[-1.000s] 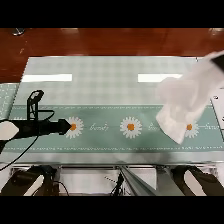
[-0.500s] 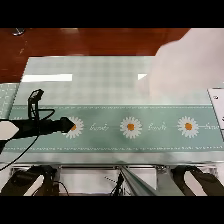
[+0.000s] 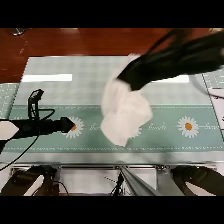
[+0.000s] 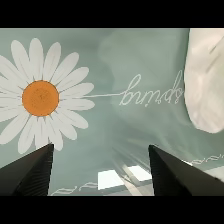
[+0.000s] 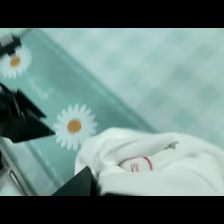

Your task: Fold the shirts.

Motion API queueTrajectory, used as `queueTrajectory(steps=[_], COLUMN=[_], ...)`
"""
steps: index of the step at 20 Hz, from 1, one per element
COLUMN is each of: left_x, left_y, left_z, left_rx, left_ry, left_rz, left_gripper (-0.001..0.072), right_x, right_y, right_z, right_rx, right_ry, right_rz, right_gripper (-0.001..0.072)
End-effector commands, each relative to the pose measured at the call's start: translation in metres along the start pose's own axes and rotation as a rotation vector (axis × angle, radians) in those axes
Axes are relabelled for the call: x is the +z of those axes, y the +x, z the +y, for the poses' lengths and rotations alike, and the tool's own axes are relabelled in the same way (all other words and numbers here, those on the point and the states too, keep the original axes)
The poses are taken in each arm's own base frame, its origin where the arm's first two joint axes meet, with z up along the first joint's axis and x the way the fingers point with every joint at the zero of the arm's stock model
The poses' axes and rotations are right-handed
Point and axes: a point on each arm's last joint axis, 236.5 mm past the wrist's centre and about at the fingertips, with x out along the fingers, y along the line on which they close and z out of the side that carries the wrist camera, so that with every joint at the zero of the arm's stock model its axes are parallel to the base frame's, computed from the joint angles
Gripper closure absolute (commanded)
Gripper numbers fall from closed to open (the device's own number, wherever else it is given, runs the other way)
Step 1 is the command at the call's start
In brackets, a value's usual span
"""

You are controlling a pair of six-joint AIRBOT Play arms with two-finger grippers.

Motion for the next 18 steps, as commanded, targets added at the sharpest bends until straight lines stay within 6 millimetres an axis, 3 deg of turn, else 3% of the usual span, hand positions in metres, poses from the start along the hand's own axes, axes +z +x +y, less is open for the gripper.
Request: queueTrajectory(steps=[1,3,6,7,8,9,11,13,14,16,18], left_x=[0.0,0.0,0.0,0.0,-0.001,-0.001,-0.01,-0.029,-0.039,-0.055,-0.06], left_y=[0.0,0.0,0.0,0.0,0.0,0.0,0.0,-0.002,-0.003,-0.007,-0.007], left_z=[0.0,0.0,-0.001,-0.003,-0.005,-0.006,-0.007,-0.008,-0.009,-0.016,-0.018], left_rx=[-0.001,-0.001,-0.005,-0.014,-0.02,-0.024,-0.03,-0.032,-0.038,-0.066,-0.076], left_ry=[0.001,0.001,-0.002,-0.007,-0.01,-0.012,-0.015,-0.017,-0.019,-0.029,-0.019], left_rz=[0.0,0.0,0.001,0.002,0.002,0.005,0.042,0.122,0.164,0.233,0.256], left_gripper=[0.0006,0.0006,0.0006,0.0006,0.0006,0.0006,0.0006,0.0006,0.0006,0.0006,0.0006], right_x=[-0.076,-0.103,-0.104,-0.098,-0.09,-0.079,-0.055,-0.037,-0.039,-0.065,-0.118], right_y=[0.128,0.173,0.207,0.207,0.202,0.189,0.145,0.082,0.044,-0.023,-0.062], right_z=[0.001,0.001,0.008,0.006,-0.001,-0.014,-0.057,-0.117,-0.153,-0.213,-0.25], right_rx=[0.01,0.056,0.142,0.154,0.159,0.161,0.12,0.023,-0.068,-0.254,-0.376], right_ry=[0.085,0.194,0.341,0.373,0.392,0.374,0.388,0.426,0.448,0.512,0.635], right_rz=[0.265,0.346,0.335,0.316,0.3,0.292,0.257,0.175,0.145,0.11,0.087], right_gripper=[0.0687,0.0687,0.0685,0.0564,0.0207,0.009,0.009,0.0091,0.0091,0.0091,0.0092])
